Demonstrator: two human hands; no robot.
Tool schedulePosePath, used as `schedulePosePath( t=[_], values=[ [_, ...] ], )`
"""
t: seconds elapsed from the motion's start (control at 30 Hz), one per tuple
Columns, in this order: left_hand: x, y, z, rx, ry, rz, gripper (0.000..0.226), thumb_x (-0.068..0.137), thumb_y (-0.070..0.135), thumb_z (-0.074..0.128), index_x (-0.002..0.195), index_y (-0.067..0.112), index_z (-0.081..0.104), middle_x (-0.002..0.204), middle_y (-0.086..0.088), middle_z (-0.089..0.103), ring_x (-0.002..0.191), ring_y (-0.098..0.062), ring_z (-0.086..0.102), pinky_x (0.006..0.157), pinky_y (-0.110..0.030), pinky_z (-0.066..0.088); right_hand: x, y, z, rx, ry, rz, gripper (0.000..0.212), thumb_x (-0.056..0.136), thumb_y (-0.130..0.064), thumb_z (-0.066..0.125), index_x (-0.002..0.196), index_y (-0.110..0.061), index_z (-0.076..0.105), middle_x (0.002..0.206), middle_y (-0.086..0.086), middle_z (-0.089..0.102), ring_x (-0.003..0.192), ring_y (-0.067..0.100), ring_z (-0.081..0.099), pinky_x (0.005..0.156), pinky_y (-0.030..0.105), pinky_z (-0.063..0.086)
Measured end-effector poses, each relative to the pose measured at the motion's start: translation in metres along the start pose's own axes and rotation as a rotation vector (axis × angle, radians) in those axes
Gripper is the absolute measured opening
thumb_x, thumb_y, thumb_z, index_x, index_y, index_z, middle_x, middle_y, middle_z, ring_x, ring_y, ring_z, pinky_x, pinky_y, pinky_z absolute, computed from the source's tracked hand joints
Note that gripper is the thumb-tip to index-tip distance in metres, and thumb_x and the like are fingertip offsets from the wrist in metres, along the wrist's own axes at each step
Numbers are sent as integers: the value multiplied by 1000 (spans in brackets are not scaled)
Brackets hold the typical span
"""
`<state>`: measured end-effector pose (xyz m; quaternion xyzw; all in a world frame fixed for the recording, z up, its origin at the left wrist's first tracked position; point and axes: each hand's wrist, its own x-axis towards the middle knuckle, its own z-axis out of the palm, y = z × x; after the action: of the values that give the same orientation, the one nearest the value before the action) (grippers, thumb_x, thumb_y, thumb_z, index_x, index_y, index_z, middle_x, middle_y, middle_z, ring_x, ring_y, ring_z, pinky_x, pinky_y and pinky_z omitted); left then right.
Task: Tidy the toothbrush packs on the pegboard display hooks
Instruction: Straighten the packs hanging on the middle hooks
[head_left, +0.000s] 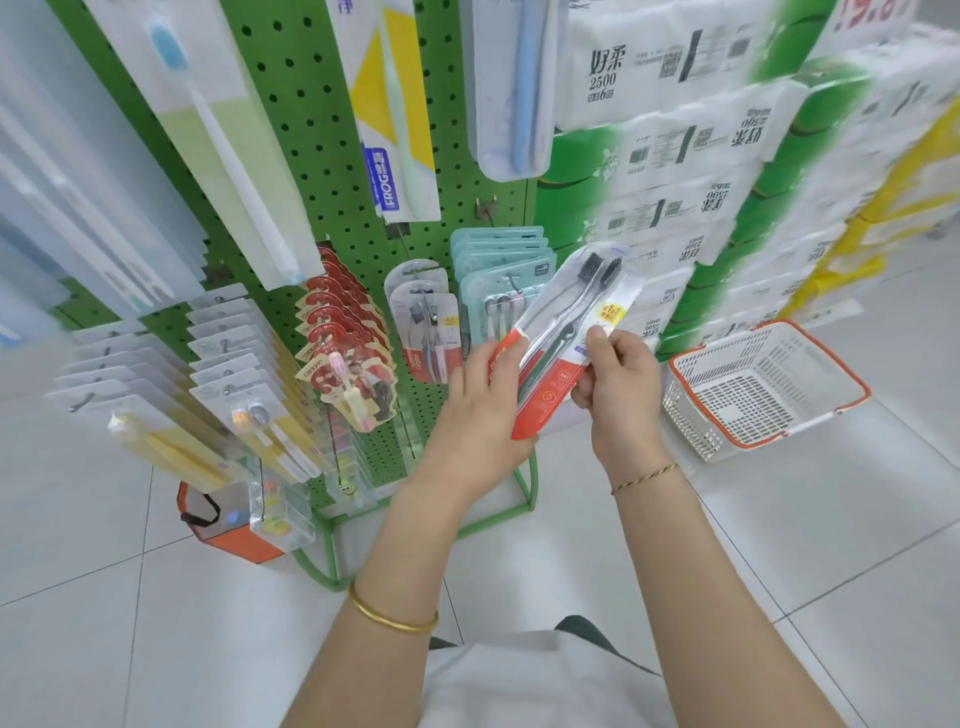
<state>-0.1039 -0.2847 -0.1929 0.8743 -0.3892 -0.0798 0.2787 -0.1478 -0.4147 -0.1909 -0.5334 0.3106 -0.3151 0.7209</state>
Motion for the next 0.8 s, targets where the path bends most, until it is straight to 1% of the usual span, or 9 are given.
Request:
schedulePosePath(
  t=[0.07, 0.13, 0.2, 0.27, 0.33, 0.47, 0.53, 0.67, 0.8],
  values=[
    [1, 2, 0, -159, -52, -35, 84, 86, 14, 60, 151, 25, 10, 152, -1, 18, 138, -22, 21, 115, -39, 23, -4, 1, -4, 0, -25, -12, 34, 101, -25, 43, 69, -13, 47, 53, 3, 45, 41, 11, 36, 40, 20, 31],
    [2, 9, -3, -414, -85, -65, 66, 91, 15, 49, 149, 22, 18, 148, -5, 31, 133, -20, 35, 110, -40, 34, -6, 3, -6, -21, -30, 2, 32, 101, -29, 40, 78, -15, 57, 71, 3, 58, 47, 11, 44, 43, 20, 39],
    [0, 17, -7, -730, -90, -141, 42, 97, 12, 42, 138, 22, 35, 135, -8, 49, 114, -17, 57, 90, -34, 52, -7, 6, -7, -53, -18, 46, 21, 100, -28, 43, 90, -14, 55, 86, 6, 59, 54, 12, 49, 45, 20, 42],
    [-4, 22, -10, -1019, -136, -250, 29, 99, 4, 38, 115, 26, 48, 115, -6, 62, 93, -18, 68, 76, -33, 56, -7, 7, -7, -37, -26, 88, 13, 99, -24, 48, 96, -12, 50, 80, 4, 56, 54, 11, 48, 45, 21, 40],
    [-7, 18, -9, -1176, -203, -287, 28, 98, 0, 40, 107, 24, 52, 103, -5, 68, 89, -22, 70, 77, -35, 58, -7, 6, -9, -40, -59, 66, 9, 98, -19, 50, 98, -11, 53, 66, -2, 52, 49, 7, 44, 45, 21, 37],
    [-11, 3, -4, -1190, -210, -373, 19, 91, 3, 58, 105, 16, 59, 97, -4, 72, 89, -20, 69, 82, -36, 56, -11, 1, -12, -51, -128, 12, 4, 97, -11, 51, 99, -9, 54, 47, -13, 50, 43, 0, 41, 44, 16, 34],
    [-12, 0, -2, -1102, -152, -422, 26, 82, 5, 70, 104, 17, 61, 100, -4, 72, 91, -21, 68, 84, -37, 55, -13, -1, -12, -37, -157, -2, 5, 96, -7, 51, 95, -11, 53, 45, -14, 51, 40, -2, 40, 42, 14, 32],
    [-12, 2, -5, -973, 25, -407, 29, 81, 5, 72, 103, 19, 60, 94, 2, 71, 80, -9, 69, 71, -22, 57, -20, -6, -9, -39, -241, -18, 9, 95, -2, 50, 103, -5, 54, 49, -13, 57, 41, -3, 47, 42, 10, 36],
    [-8, 4, -13, -903, 205, -385, 29, 83, 13, 72, 108, 20, 58, 103, -3, 70, 90, -20, 69, 77, -36, 57, -28, -3, -7, -101, -390, -12, 17, 94, -3, 52, 109, -5, 59, 57, -6, 57, 43, -2, 47, 43, 11, 36]
  ],
)
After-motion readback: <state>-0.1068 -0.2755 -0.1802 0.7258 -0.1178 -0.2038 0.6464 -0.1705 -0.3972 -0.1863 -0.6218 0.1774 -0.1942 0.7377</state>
